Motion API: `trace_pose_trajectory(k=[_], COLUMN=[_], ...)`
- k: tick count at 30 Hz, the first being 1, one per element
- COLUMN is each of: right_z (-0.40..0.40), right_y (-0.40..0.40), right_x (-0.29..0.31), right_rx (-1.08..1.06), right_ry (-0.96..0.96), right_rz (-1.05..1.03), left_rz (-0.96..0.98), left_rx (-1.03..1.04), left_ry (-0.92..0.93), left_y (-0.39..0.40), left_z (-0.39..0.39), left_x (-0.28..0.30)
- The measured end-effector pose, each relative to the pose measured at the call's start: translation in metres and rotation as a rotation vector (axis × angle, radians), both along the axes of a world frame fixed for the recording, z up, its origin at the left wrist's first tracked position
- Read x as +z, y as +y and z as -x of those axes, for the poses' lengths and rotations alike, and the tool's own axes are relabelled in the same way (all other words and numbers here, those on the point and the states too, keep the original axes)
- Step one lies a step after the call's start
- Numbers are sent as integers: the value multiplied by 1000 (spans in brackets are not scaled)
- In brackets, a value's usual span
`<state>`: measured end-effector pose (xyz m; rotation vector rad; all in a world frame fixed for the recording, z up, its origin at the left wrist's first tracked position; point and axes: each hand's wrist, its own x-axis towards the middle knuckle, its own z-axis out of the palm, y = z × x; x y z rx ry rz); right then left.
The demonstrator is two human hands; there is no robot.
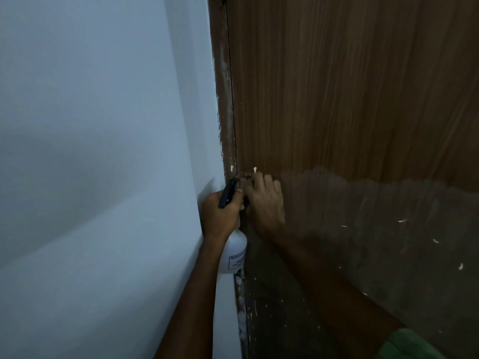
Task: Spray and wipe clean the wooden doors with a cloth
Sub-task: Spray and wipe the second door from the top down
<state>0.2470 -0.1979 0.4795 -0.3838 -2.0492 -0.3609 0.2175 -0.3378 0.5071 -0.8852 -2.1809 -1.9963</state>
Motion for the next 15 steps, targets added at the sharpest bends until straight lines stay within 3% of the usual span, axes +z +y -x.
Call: trace_pose_trajectory(k=[4,6,10,12,15], right_z=[9,13,12,6,4], right_y=[2,0,-5,-5,0], right_x=[74,70,-26,-44,6], right_rx=[-34,-41,26,11,-46], right_ry=[297,260,-39,-117,92], right_rz=[1,-24,-64,-32,32], left_rz=[-50,-69,-72,-59,-26], left_rx=[9,25,49,19,-42], left_ry=[-4,-2,37,61,56], left_y=[0,1,4,4,5], left_z=[0,2,4,6,8], left_x=[2,5,10,8,7])
